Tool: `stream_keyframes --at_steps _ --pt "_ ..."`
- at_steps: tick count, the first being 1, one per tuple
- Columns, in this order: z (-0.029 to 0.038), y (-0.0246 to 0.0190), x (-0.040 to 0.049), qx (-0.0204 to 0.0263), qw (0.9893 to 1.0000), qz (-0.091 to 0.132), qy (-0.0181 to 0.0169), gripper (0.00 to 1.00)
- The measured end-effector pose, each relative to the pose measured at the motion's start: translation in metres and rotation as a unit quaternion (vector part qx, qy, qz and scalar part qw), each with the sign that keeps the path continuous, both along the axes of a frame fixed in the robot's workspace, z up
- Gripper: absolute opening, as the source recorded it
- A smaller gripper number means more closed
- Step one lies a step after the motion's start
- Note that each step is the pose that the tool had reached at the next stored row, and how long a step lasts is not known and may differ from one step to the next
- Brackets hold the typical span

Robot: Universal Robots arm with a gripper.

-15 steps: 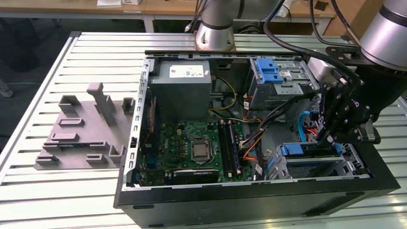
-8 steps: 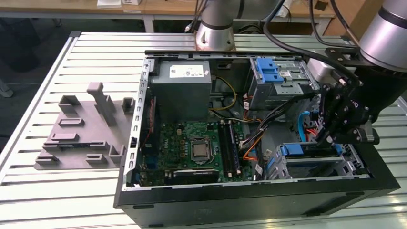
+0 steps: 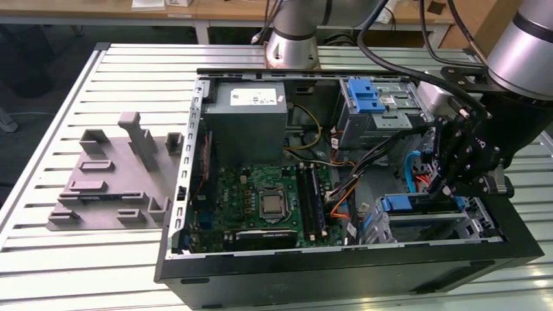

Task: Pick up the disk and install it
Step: 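Insert the first disk wire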

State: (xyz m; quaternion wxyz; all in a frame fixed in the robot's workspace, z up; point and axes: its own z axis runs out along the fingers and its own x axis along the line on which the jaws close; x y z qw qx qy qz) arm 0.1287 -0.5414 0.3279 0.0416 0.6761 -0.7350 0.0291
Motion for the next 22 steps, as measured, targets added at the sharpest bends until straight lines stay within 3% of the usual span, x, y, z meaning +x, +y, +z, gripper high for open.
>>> stream_keyframes --at_steps 5,6,7,14,18,22 --pt "0.0001 0.0 0.0 0.0002 1.0 0.0 0.0 0.18" --pt "0.001 0.0 0.0 0.0002 1.0 0.0 0.0 0.18" --pt "0.0023 0.0 0.0 0.0002 1.0 0.0 0.0 0.24" --pt "0.0104 0.0 0.0 0.0003 1.0 0.0 0.0 0.24" --pt "0.0106 0.0 0.0 0.0001 1.0 0.0 0.0 0.11" --pt "0.0106 0.0 0.0 0.0002 1.0 0.0 0.0 0.11"
